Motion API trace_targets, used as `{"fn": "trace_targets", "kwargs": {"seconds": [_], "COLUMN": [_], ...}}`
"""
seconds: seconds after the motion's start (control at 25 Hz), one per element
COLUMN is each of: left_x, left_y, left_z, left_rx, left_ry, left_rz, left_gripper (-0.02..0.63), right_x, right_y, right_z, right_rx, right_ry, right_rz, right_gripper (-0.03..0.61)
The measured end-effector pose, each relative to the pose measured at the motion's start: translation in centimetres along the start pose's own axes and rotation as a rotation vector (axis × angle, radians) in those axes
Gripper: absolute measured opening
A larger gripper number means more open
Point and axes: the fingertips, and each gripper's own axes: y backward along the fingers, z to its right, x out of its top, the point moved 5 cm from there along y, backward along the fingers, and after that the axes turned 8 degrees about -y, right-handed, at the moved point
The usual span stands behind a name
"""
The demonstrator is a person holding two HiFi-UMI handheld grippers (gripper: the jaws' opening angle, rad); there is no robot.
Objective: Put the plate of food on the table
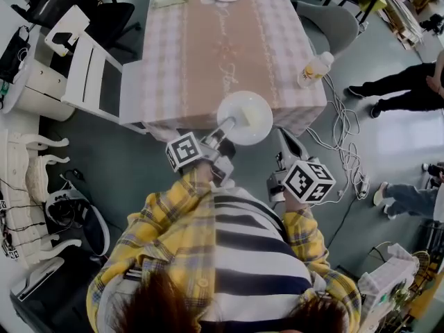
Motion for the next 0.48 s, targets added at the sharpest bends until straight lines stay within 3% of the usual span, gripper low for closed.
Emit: {"fn": "trace_targets", "kwargs": {"seconds": [0.48], "left_x": [2.4], "left_y": [-1.8], "left_z": [-1.6], "left_rx": [0.052], "left_ry": [-0.006], "left_rz": [0.034], "left_gripper": [0.020], "right_x": [1.8], "right_y": [-3.0], "right_z": [1.3], "right_rx": [0.008], "right_ry": [0.005], "right_rz": [-0.020], "right_gripper": [-0.003]}}
